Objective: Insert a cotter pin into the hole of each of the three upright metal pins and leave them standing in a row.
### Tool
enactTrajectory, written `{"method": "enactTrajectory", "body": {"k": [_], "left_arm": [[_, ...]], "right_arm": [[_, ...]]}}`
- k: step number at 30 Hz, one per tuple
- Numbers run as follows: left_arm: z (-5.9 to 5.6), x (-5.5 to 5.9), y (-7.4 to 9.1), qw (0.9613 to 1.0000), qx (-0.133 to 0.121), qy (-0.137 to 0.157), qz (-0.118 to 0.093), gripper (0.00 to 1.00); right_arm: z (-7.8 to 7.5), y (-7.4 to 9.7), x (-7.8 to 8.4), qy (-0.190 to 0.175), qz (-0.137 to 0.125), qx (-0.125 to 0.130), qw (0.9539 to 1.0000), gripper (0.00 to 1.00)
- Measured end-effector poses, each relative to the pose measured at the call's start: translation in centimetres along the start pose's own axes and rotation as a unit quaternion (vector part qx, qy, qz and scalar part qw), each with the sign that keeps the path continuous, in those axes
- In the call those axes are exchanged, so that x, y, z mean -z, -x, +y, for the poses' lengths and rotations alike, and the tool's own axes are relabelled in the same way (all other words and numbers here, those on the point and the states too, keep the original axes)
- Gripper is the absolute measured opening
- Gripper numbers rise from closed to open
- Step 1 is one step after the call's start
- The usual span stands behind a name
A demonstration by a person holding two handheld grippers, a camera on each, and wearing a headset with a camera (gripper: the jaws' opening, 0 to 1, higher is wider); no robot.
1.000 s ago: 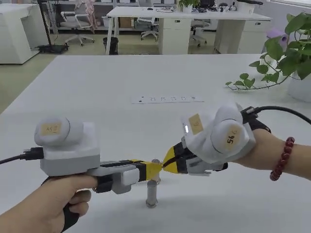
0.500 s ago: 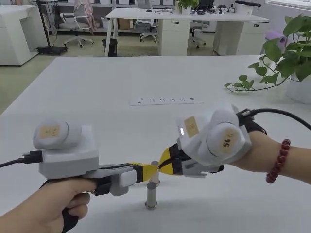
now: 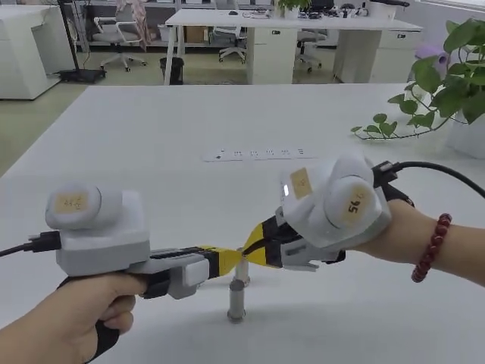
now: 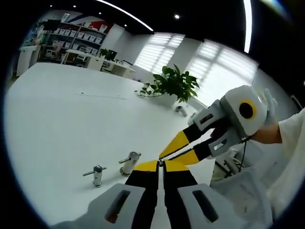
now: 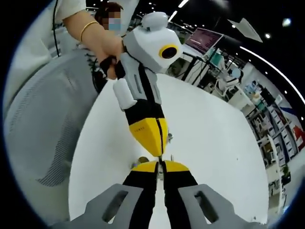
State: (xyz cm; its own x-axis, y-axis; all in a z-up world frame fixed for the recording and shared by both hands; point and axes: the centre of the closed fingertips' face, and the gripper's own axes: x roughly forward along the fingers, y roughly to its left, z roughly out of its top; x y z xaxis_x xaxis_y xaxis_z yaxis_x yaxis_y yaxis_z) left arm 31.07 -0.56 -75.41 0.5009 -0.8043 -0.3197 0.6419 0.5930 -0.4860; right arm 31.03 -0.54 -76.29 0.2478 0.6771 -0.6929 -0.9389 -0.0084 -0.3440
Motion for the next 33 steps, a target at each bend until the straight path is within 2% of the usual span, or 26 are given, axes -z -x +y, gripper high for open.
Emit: {"method": "enactTrajectory", "body": {"k": [4,8,13,15,17,21,22,26,29,33], "left_arm": [[0.1,0.2,0.1,0.9998,-0.005,-0.021,0.005,0.0],[0.2,0.3,0.4,0.9991,-0.007,-0.042,0.006,0.0],[0.2,0.3,0.6,0.9978,-0.002,-0.067,0.008,0.0],[0.1,0.4,0.7,0.9964,0.001,-0.084,0.011,0.0],[0.2,0.6,0.8,0.9947,0.005,-0.101,0.018,0.0],[-0.1,0.5,0.9,0.9925,0.017,-0.12,0.018,0.0],[-0.1,0.5,0.9,0.9917,0.019,-0.126,0.02,0.0],[-0.8,0.7,1.1,0.9884,0.037,-0.146,0.022,0.0],[-1.4,0.5,1.1,0.987,0.053,-0.151,0.015,0.0],[-2.1,0.4,1.2,0.9839,0.073,-0.163,0.013,0.0]], "right_arm": [[-0.1,0.3,-0.3,-0.048,-0.025,-0.008,0.9985,0.09],[-0.1,0.6,-0.2,-0.105,-0.047,-0.021,0.9932,0.13],[-0.1,0.9,0.3,-0.177,-0.065,-0.04,0.9812,0.16],[0.2,1.1,0.2,-0.203,-0.083,-0.057,0.974,0.17],[0.2,1.3,0.2,-0.213,-0.092,-0.066,0.9706,0.18],[0.7,1.7,0.1,-0.242,-0.117,-0.095,0.9586,0.18],[0.7,1.7,0.1,-0.247,-0.123,-0.095,0.9565,0.19],[0.9,2.0,0.0,-0.253,-0.139,-0.109,0.9511,0.19],[1.7,2.3,-0.5,-0.257,-0.153,-0.129,0.9456,0.19],[2.2,2.5,-0.8,-0.257,-0.163,-0.142,0.9422,0.19]]}}
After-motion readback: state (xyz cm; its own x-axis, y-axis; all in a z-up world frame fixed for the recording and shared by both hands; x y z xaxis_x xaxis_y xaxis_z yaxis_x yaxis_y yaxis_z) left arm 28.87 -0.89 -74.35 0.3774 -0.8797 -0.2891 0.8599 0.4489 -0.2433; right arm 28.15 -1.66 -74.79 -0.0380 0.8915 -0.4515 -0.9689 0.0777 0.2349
